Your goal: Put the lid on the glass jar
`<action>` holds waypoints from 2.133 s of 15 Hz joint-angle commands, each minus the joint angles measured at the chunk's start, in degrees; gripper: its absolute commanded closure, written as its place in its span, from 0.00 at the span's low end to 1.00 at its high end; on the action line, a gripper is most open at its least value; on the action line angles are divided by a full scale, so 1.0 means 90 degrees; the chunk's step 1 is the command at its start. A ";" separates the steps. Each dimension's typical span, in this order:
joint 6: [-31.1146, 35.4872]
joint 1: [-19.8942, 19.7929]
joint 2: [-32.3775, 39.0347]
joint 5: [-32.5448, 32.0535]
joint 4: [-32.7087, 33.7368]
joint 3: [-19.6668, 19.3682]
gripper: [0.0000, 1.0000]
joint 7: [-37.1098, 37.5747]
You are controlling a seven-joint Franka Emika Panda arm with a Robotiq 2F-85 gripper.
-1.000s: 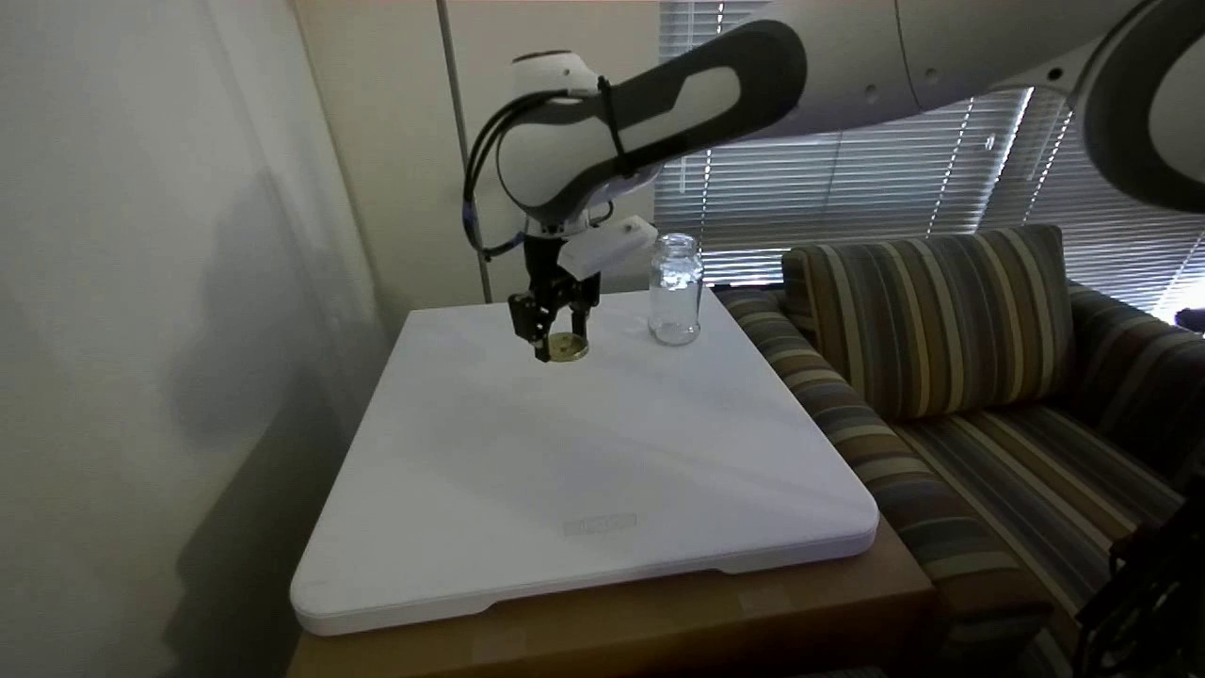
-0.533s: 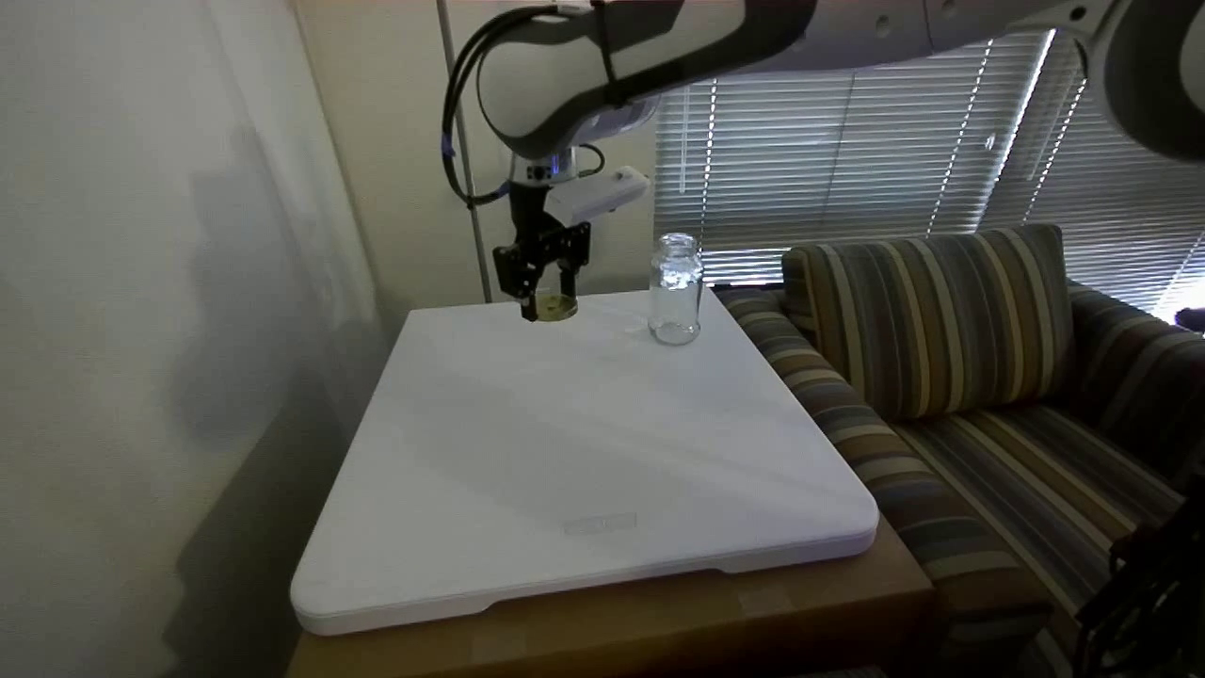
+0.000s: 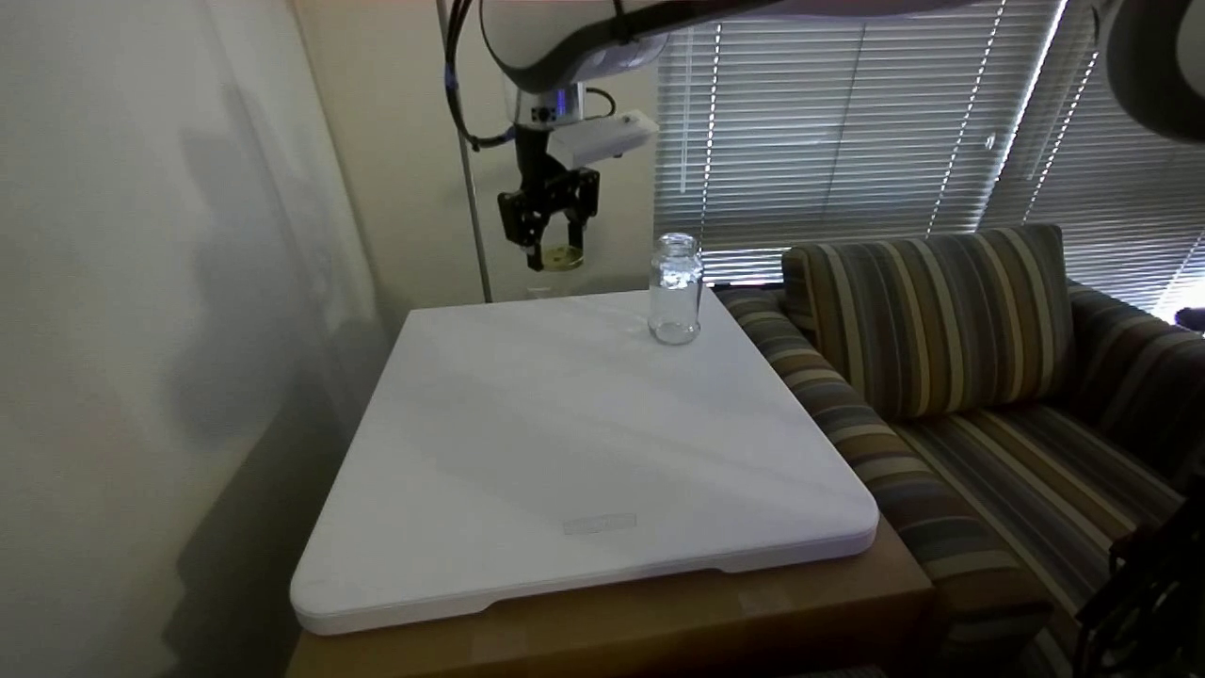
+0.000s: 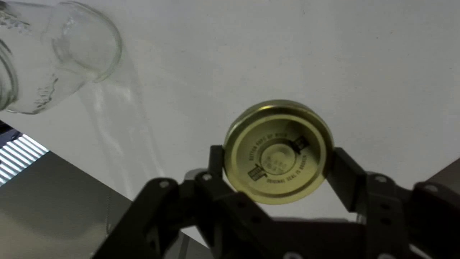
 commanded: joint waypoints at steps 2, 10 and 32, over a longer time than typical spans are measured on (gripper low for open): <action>-0.0254 -0.0109 -0.0198 -0.0047 0.0042 -0.0168 0.53 0.0200; -0.0298 -0.0672 -0.0348 0.0034 0.0069 -0.0286 0.53 0.0627; 0.0031 -0.1027 -0.0118 0.0012 0.0201 -0.0543 0.53 0.2295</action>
